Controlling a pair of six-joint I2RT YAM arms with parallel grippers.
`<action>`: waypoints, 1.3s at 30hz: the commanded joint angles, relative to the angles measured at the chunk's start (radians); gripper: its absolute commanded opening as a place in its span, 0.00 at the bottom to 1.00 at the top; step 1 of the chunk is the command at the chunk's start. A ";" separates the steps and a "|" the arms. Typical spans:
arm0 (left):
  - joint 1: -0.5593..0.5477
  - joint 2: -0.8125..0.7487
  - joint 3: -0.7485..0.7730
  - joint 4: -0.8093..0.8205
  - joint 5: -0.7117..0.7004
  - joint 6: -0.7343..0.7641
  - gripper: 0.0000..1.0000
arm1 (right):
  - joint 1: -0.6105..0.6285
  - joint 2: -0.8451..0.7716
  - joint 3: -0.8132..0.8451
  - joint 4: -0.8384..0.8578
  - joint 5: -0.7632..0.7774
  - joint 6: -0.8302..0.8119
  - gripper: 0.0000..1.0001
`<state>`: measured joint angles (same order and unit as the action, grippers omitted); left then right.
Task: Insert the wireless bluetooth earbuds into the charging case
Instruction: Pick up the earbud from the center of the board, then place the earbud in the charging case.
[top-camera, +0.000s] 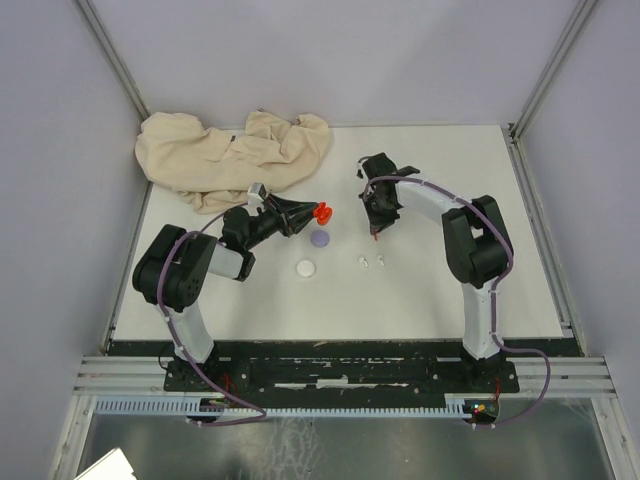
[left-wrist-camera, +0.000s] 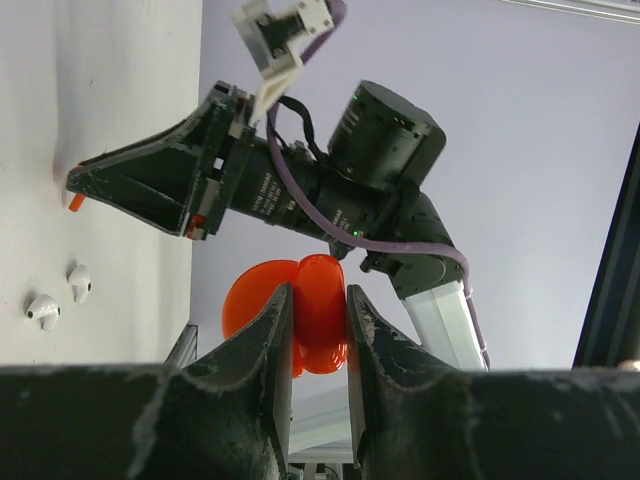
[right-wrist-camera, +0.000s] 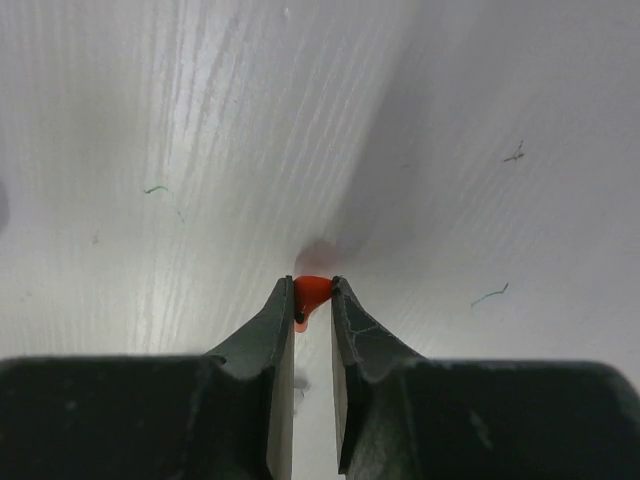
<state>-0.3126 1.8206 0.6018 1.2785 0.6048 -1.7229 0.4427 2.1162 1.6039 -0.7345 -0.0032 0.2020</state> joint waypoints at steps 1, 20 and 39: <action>0.000 -0.020 0.004 0.043 0.005 0.010 0.03 | -0.004 -0.220 -0.077 0.191 -0.030 -0.022 0.02; -0.020 0.023 0.068 0.102 0.012 -0.060 0.03 | 0.043 -0.661 -0.378 0.690 -0.208 -0.089 0.02; -0.060 0.056 0.148 0.066 0.022 -0.097 0.03 | 0.198 -0.760 -0.666 1.094 -0.191 -0.308 0.02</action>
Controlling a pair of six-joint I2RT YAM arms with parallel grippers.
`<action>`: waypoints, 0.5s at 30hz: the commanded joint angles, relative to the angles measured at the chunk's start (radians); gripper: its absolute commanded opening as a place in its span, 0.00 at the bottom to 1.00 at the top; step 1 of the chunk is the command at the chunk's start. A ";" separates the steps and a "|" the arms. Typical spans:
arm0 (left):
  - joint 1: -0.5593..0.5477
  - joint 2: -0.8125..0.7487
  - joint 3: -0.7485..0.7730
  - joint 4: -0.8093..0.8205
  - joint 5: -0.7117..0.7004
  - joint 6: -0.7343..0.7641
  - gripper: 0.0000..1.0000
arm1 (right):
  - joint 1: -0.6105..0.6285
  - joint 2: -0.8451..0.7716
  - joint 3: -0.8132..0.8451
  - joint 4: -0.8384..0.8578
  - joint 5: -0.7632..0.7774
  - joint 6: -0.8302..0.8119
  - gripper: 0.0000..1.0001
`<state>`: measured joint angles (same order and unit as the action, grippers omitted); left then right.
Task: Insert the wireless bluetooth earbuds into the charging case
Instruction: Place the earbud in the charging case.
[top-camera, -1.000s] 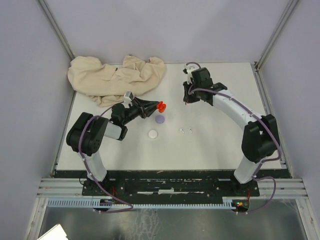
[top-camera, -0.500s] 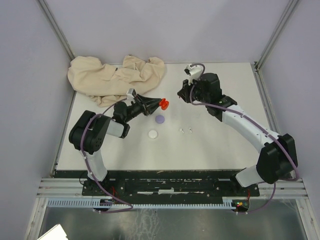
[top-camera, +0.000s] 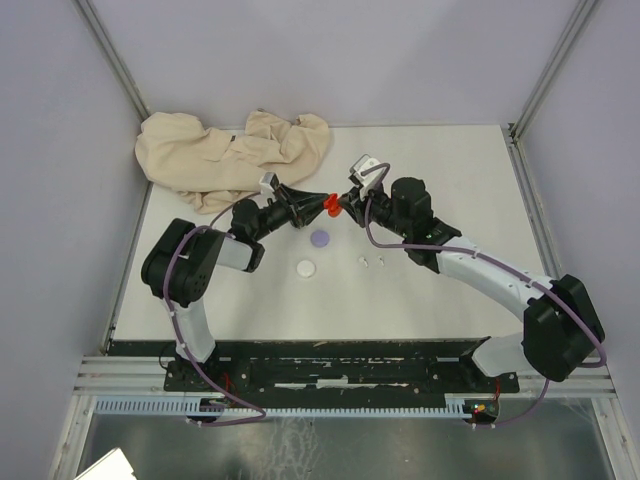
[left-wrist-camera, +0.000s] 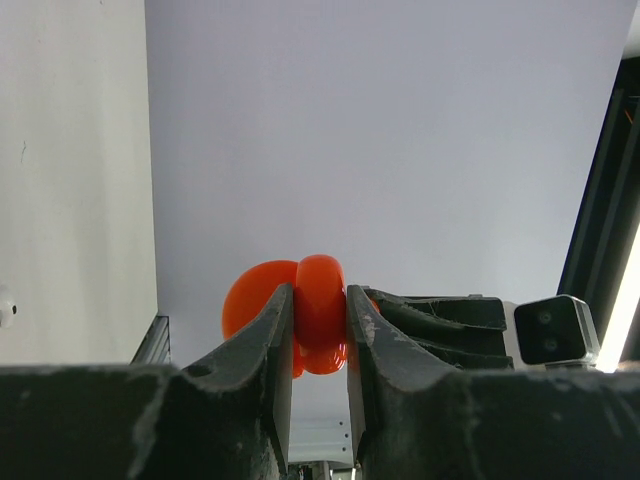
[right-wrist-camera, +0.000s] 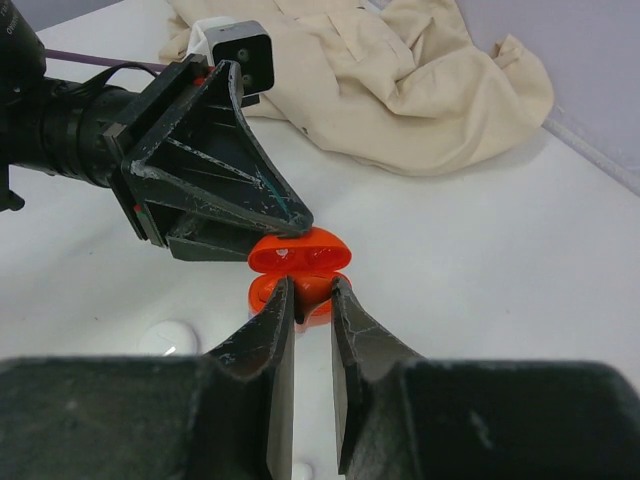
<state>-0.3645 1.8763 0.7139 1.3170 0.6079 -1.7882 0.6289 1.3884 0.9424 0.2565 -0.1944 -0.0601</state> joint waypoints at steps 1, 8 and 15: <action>-0.009 0.000 0.037 0.026 0.022 -0.030 0.03 | 0.013 -0.031 -0.004 0.103 0.003 -0.049 0.02; -0.015 -0.002 0.035 0.027 0.033 -0.027 0.03 | 0.017 -0.020 0.002 0.095 0.018 -0.058 0.02; -0.015 -0.014 0.024 0.039 0.041 -0.029 0.03 | 0.016 0.000 0.005 0.087 0.030 -0.071 0.02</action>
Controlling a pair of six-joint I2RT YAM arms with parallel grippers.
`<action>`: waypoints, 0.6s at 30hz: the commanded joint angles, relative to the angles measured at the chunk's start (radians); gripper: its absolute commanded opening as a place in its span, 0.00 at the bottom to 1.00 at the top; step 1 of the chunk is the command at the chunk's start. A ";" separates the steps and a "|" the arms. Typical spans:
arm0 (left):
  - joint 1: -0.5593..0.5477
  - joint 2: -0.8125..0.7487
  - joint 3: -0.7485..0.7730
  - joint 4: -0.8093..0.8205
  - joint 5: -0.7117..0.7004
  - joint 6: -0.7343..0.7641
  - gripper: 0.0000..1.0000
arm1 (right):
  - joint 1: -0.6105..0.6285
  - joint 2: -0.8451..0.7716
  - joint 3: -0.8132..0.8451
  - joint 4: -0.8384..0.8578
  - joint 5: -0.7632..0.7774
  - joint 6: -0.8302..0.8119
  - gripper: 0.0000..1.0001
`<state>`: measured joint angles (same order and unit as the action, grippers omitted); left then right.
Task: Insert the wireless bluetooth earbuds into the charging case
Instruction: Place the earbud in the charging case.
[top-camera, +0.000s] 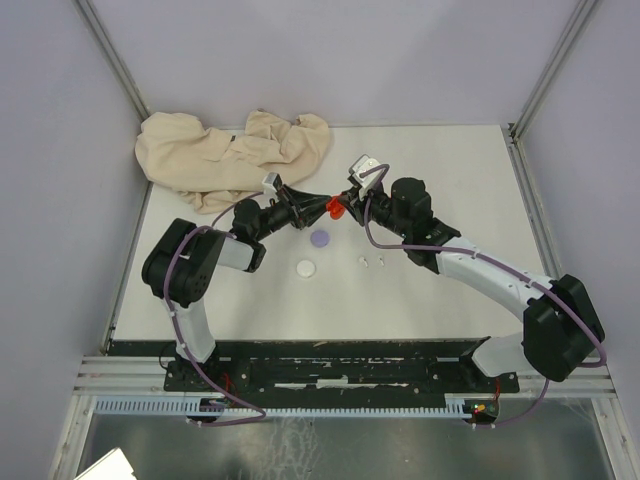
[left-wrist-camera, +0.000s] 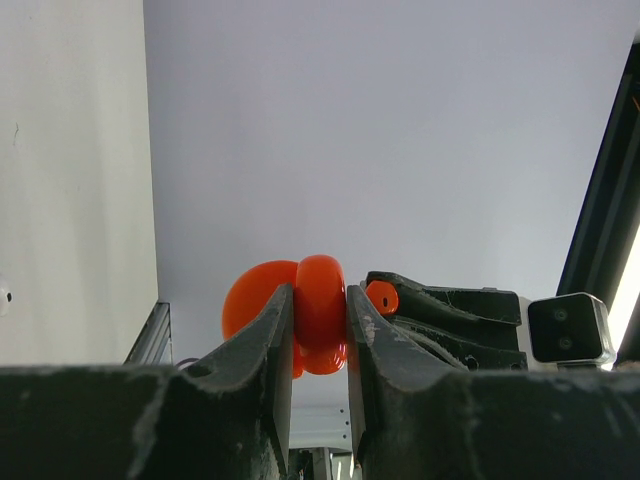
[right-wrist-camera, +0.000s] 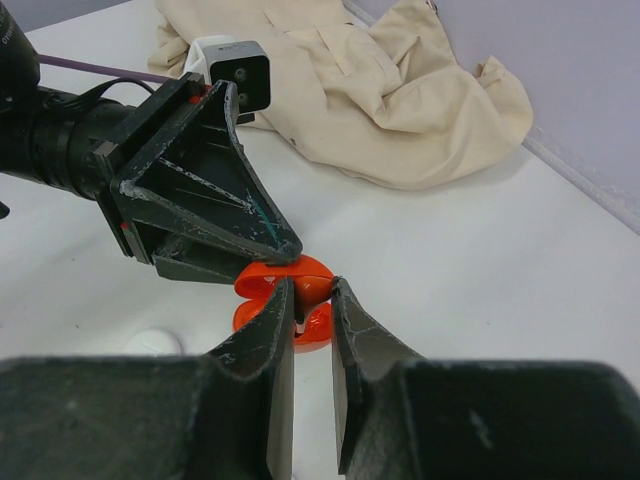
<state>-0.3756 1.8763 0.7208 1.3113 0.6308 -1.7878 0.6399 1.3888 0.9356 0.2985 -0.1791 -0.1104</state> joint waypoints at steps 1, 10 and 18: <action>-0.005 -0.015 0.017 0.045 0.019 -0.029 0.03 | 0.005 0.001 0.011 0.045 0.017 -0.020 0.01; -0.006 -0.023 0.024 0.047 0.020 -0.031 0.03 | 0.006 0.014 0.012 0.038 0.015 -0.020 0.01; -0.006 -0.026 0.037 0.047 0.020 -0.035 0.03 | 0.005 0.024 0.003 0.036 0.012 -0.012 0.01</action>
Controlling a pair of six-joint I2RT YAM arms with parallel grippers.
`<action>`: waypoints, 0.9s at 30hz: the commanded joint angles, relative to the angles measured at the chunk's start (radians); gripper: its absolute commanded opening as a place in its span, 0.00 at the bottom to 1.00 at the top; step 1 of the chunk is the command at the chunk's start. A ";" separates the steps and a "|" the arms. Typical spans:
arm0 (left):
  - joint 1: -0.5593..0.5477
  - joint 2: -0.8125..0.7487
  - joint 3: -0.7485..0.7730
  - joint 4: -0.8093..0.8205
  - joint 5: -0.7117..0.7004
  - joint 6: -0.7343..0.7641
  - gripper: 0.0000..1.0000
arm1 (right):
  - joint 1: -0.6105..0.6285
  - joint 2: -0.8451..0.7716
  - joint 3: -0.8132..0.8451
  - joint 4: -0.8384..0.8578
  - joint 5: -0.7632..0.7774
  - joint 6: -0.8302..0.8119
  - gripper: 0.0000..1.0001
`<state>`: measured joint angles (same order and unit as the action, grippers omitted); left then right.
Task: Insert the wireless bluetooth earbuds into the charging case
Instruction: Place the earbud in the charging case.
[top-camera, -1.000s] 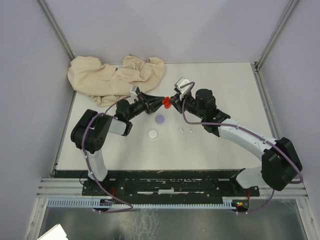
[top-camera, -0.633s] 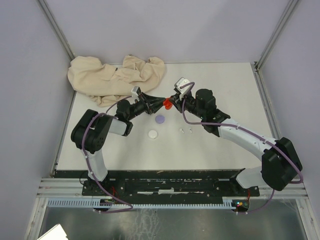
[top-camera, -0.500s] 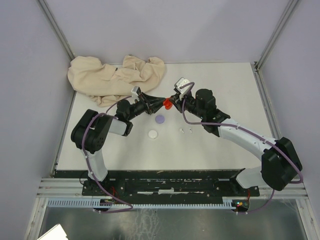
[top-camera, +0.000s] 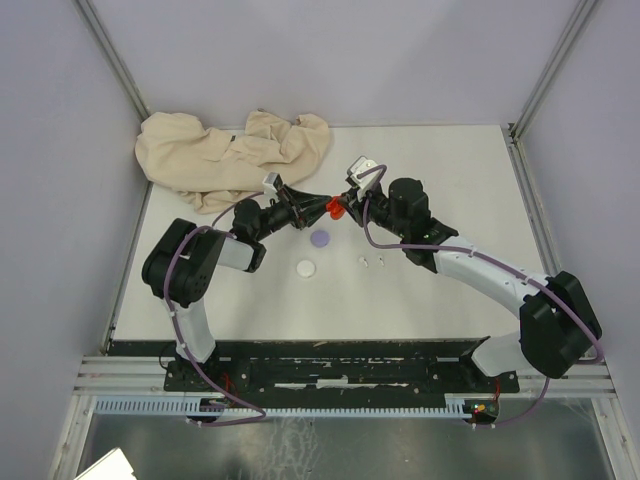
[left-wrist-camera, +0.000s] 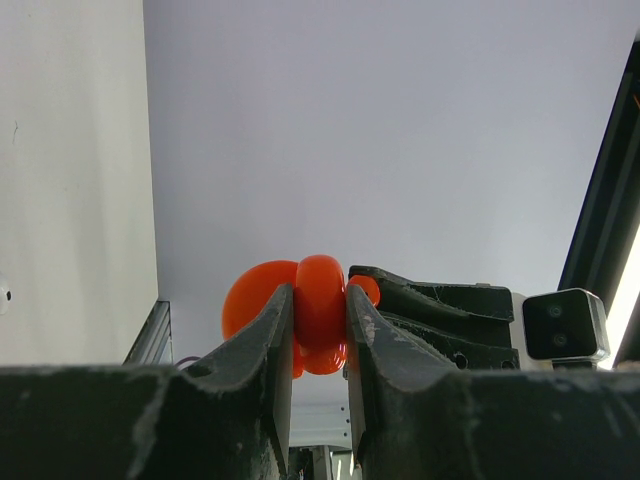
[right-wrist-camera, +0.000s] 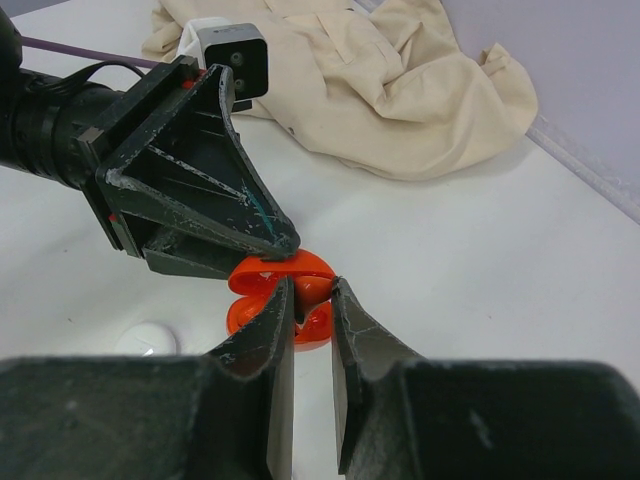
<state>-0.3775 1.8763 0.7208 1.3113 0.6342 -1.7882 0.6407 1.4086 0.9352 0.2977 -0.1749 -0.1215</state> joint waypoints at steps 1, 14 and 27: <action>-0.004 -0.026 0.038 0.047 0.016 -0.035 0.03 | 0.004 0.005 0.003 0.037 0.008 -0.001 0.02; -0.004 -0.026 0.054 0.048 0.014 -0.041 0.03 | 0.005 0.017 -0.009 0.031 0.014 0.001 0.01; -0.005 -0.016 0.057 0.061 -0.003 -0.048 0.03 | 0.005 0.007 0.016 -0.009 0.026 0.047 0.31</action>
<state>-0.3794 1.8763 0.7418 1.3106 0.6346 -1.7885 0.6407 1.4250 0.9291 0.2974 -0.1608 -0.1013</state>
